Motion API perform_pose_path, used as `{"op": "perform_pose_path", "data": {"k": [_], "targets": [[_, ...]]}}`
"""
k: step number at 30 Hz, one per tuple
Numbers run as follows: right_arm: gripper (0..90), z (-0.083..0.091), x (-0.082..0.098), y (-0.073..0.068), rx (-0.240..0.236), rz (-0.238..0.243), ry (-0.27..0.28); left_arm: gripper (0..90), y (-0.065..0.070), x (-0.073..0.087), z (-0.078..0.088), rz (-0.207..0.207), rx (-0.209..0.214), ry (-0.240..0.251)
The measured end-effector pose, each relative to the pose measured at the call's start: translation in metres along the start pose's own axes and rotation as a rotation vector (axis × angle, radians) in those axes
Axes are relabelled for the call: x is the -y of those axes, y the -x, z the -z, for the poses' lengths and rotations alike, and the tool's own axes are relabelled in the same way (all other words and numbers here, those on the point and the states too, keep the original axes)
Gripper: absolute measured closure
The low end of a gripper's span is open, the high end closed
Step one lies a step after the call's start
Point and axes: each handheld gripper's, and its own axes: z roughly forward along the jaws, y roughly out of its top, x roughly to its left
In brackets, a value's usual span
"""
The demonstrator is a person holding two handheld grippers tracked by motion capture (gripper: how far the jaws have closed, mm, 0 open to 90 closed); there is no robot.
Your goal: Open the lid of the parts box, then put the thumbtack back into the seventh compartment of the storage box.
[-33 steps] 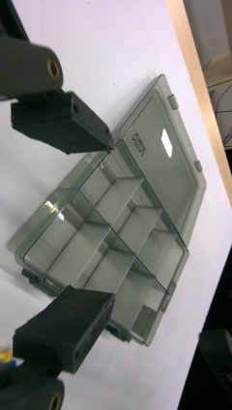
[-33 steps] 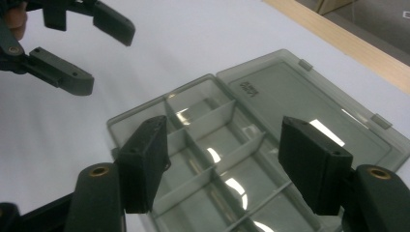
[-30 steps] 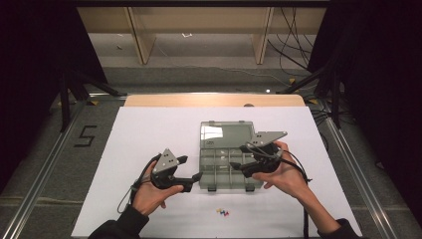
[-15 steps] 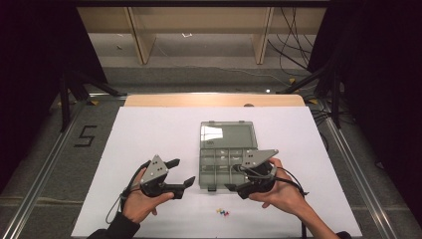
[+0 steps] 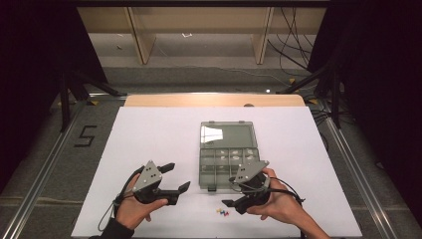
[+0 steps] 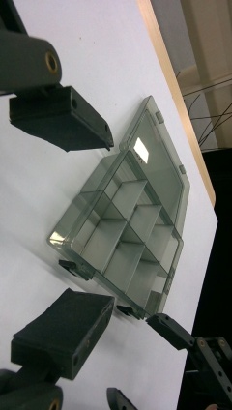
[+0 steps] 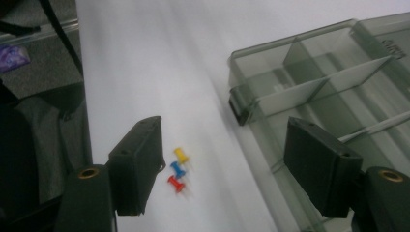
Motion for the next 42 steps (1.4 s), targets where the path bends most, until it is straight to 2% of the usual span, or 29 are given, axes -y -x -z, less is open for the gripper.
{"op": "perform_pose_path", "data": {"k": [4, 11, 13, 16, 18, 24, 25, 31, 33, 34, 36, 42], "targets": [[29.4, -0.006, 0.004, -0.004, -0.001, 0.021, -0.036, 21.5, 0.003, 0.001, 0.000, -0.011, 0.021, 0.014], [29.4, -0.009, 0.007, -0.009, 0.002, 0.043, -0.078, 20.3, 0.006, -0.001, 0.004, -0.015, 0.021, 0.030], [29.5, -0.010, 0.007, -0.011, 0.000, 0.053, -0.088, 20.3, 0.006, 0.000, 0.005, -0.013, 0.009, 0.031], [30.7, -0.012, 0.008, -0.013, -0.009, 0.078, -0.116, 19.7, 0.007, 0.000, 0.005, -0.004, 0.003, 0.034], [30.8, -0.014, 0.009, -0.014, -0.015, 0.089, -0.134, 19.7, 0.007, 0.000, 0.005, -0.016, 0.009, 0.038], [33.6, -0.018, 0.010, -0.017, -0.034, 0.105, -0.164, 19.5, 0.007, 0.000, 0.004, -0.009, 0.010, 0.046], [34.3, -0.019, 0.010, -0.017, -0.041, 0.108, -0.166, 19.5, 0.007, 0.001, 0.004, 0.003, 0.006, 0.048], [39.9, -0.025, 0.011, -0.018, -0.053, 0.125, -0.203, 19.5, 0.005, 0.001, 0.005, -0.007, 0.000, 0.049], [41.5, -0.027, 0.012, -0.019, -0.053, 0.127, -0.213, 19.5, 0.006, 0.001, 0.005, 0.005, 0.003, 0.050], [42.6, -0.029, 0.013, -0.019, -0.062, 0.124, -0.219, 19.5, 0.004, 0.001, 0.005, -0.010, 0.008, 0.053], [45.1, -0.030, 0.014, -0.019, -0.067, 0.131, -0.228, 19.5, 0.005, 0.001, 0.005, 0.012, 0.002, 0.052], [51.6, -0.037, 0.014, -0.018, -0.081, 0.136, -0.246, 19.6, 0.006, 0.002, 0.003, 0.005, 0.006, 0.042]]}}
